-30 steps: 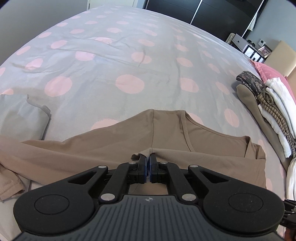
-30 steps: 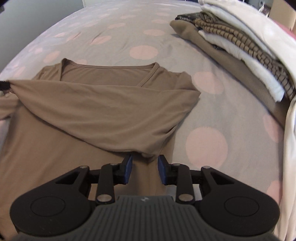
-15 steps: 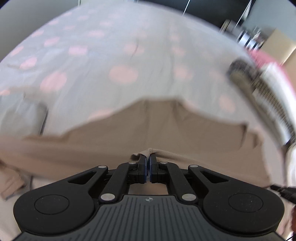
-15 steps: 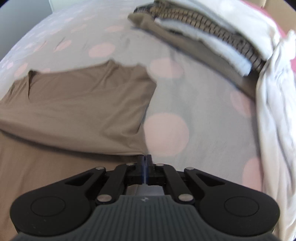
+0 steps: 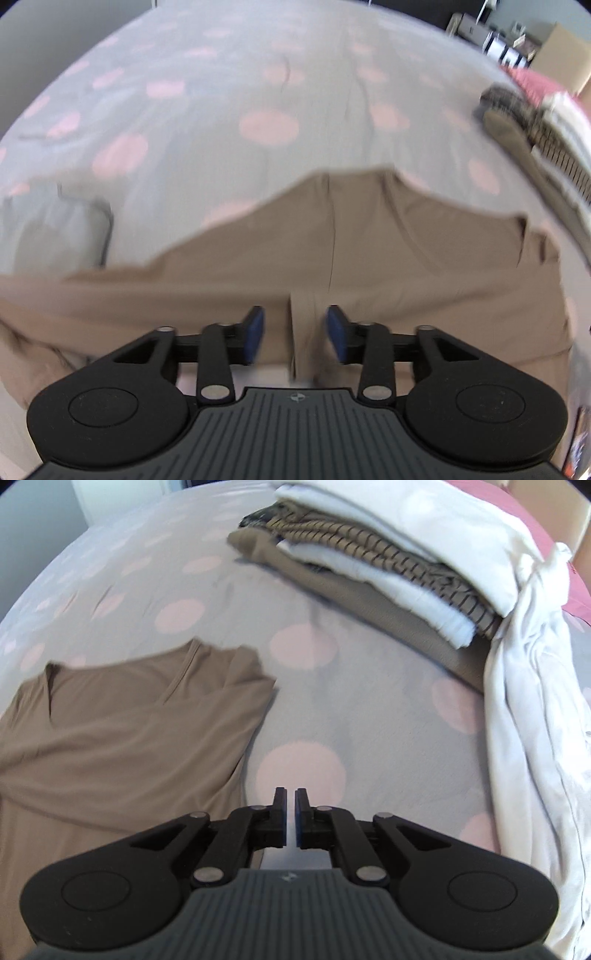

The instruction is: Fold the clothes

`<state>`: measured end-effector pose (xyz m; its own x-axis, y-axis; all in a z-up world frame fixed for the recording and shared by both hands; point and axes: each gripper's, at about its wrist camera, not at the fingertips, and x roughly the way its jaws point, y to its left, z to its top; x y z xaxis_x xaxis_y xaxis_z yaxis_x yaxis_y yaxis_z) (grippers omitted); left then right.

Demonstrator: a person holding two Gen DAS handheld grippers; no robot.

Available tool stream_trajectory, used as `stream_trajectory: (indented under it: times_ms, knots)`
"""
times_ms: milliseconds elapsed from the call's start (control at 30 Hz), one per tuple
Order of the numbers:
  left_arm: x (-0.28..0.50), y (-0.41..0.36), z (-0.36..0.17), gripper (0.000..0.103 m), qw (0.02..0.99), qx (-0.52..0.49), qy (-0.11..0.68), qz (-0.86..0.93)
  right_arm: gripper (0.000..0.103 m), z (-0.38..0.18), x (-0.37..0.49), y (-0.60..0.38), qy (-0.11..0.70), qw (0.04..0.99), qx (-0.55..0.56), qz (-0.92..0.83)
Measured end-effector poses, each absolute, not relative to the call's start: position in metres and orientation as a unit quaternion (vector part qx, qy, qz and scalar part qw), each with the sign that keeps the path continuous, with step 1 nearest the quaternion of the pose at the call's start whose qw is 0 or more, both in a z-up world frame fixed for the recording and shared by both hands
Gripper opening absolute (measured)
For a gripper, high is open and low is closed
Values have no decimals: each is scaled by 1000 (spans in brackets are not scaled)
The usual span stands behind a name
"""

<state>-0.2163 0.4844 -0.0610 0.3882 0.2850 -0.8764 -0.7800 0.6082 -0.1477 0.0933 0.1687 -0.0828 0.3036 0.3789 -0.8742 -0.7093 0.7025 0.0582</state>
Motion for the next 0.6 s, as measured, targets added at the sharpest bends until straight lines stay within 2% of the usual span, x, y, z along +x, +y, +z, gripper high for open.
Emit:
stream_trajectory:
  times_ms: [100, 133, 233, 267, 400, 467, 600]
  knots:
    - [-209, 492, -60, 42, 797, -292, 405, 340, 23, -76, 109, 177, 478, 795, -145, 345]
    - [-203, 494, -66, 41, 792, -297, 412, 338, 23, -74, 114, 182, 477, 796, -135, 348]
    - [-189, 497, -85, 21, 771, -308, 448, 331, 29, -70, 128, 199, 474, 795, -110, 362]
    - [-186, 498, -91, 19, 765, -312, 457, 329, 30, -69, 131, 206, 472, 794, -106, 368]
    - [-179, 498, -98, 13, 758, -309, 470, 331, 31, -73, 144, 233, 464, 789, -103, 389]
    - [-180, 498, -99, 6, 759, -306, 469, 331, 32, -78, 151, 245, 467, 784, -102, 397]
    - [-180, 499, -97, 1, 763, -301, 465, 332, 34, -94, 158, 263, 478, 774, -111, 400]
